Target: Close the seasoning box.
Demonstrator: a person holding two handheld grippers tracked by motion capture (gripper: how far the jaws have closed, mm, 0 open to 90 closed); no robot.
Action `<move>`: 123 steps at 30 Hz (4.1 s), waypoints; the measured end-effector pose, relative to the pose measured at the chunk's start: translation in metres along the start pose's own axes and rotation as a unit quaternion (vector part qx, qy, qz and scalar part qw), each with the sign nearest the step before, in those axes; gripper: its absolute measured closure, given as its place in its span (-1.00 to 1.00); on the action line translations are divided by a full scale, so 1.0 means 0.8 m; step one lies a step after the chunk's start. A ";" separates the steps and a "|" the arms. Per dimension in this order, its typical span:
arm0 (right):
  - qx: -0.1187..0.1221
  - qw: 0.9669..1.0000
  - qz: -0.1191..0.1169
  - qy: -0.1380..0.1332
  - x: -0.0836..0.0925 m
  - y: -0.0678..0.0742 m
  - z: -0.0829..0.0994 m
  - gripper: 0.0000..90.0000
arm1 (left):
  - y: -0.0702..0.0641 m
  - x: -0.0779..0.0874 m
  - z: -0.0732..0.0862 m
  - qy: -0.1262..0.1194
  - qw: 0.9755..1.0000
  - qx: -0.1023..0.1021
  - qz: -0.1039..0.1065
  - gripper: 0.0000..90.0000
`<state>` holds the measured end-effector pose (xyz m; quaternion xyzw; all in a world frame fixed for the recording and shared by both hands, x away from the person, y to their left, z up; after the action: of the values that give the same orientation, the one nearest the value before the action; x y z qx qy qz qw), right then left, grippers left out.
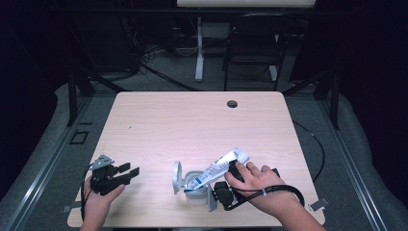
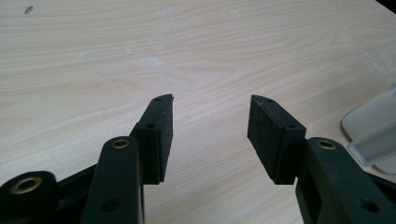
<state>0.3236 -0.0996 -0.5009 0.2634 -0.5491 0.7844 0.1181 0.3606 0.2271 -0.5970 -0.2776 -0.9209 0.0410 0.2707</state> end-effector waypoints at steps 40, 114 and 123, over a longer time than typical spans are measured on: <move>-0.073 0.997 -0.014 -0.025 -0.001 0.011 0.002 0.99 | 0.001 -0.001 0.001 0.002 1.000 -0.003 -0.003 0.13; -0.550 0.796 -0.015 -0.250 -0.009 0.035 0.003 0.99 | -0.002 -0.004 0.006 0.009 1.000 -0.008 -0.003 0.13; -0.608 0.746 -0.003 -0.273 -0.017 0.039 0.024 0.99 | -0.007 -0.004 0.010 0.013 1.000 -0.014 -0.003 0.13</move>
<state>0.3261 -0.1274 -0.5281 0.3404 -0.9175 0.1790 0.1011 0.3557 0.2214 -0.6036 -0.2791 -0.9185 0.0236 0.2793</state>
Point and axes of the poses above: each handheld gripper's, and its own axes: x roughly backward along the jaws, z roughly out of its underside, y roughly to its left, the point moved 10 cm from there along -x, roughly forward along the jaws, and after that the axes turned 8 degrees about -y, right-handed, at the moved point
